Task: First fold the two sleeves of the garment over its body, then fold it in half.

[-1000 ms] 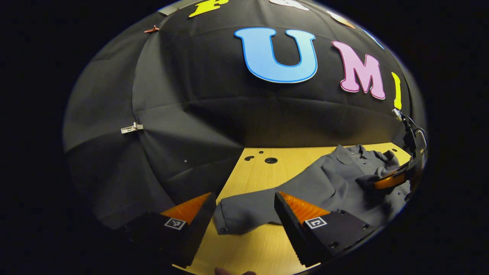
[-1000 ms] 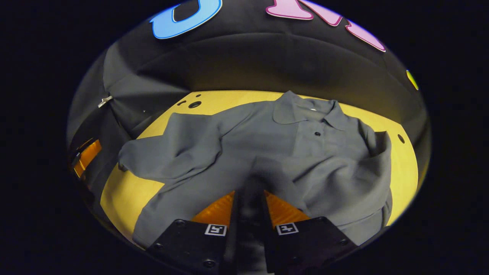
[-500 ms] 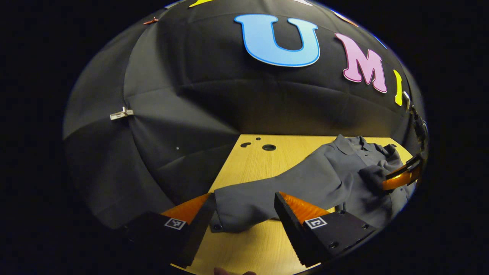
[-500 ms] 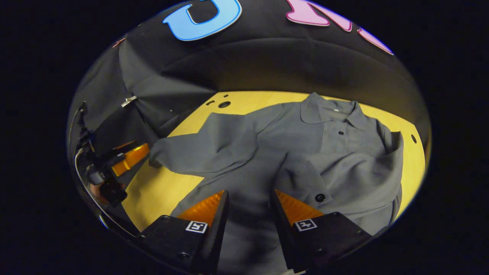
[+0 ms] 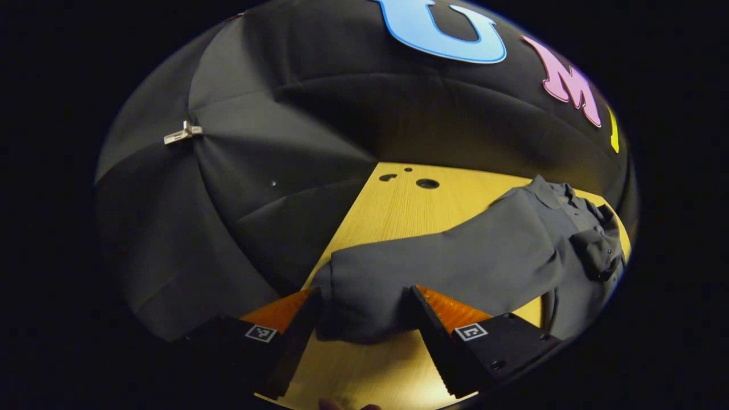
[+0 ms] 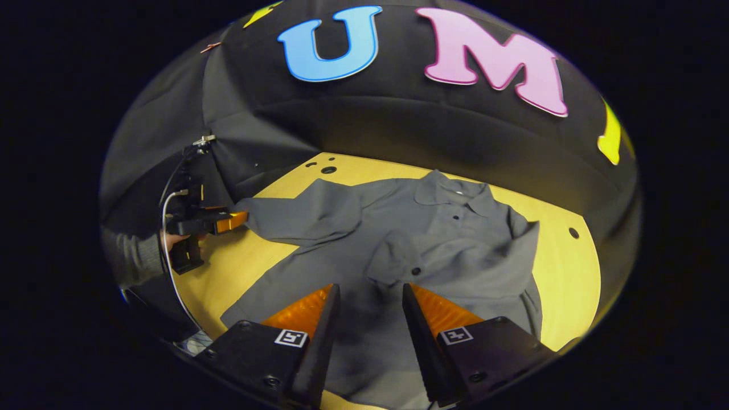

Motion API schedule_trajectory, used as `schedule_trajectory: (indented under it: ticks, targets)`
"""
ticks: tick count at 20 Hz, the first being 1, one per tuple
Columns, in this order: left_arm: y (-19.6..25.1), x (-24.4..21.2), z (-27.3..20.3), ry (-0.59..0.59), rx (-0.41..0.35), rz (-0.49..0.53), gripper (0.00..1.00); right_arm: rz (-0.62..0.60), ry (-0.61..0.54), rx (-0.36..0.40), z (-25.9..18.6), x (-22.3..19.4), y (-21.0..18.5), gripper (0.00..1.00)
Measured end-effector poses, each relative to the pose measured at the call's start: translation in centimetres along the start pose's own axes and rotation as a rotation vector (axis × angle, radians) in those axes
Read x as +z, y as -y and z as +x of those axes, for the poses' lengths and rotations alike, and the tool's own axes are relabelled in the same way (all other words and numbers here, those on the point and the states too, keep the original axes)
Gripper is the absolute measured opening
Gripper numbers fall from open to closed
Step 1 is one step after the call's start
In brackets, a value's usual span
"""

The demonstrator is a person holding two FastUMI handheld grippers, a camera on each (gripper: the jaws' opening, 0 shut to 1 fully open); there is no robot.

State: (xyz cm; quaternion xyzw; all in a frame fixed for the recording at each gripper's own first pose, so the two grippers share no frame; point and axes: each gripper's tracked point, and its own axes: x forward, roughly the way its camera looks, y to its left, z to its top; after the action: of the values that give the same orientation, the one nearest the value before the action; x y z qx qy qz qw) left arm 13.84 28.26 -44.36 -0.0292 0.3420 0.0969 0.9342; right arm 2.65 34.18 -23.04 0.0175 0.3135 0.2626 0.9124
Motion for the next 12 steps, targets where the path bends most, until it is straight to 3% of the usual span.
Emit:
schedule_trajectory:
  ticks: [3, 5, 8, 10, 12]
  targets:
    - [0.3, -0.7, 0.6, -0.031, -0.007, 0.002, 0.97, 0.053, 0.012, -0.066, -2.6, -1.1, 2.7, 0.69]
    - [1.0, -1.7, 0.6, -0.074, -0.009, 0.009, 0.88, 0.099, 0.018, -0.104, -4.4, -1.8, 4.3, 0.69]
    - [2.2, -1.4, 0.6, -0.072, -0.065, 0.014, 0.46, 0.15, 0.024, -0.15, -6.7, -3.3, 6.3, 0.69]
    - [2.1, -1.6, 0.3, -0.079, -0.063, 0.028, 0.17, 0.166, 0.02, -0.173, -7.8, -4.4, 7.6, 0.69]
    - [2.2, 0.4, -1.1, -0.027, -0.057, 0.036, 0.08, 0.191, 0.02, -0.189, -8.7, -5.1, 8.9, 0.69]
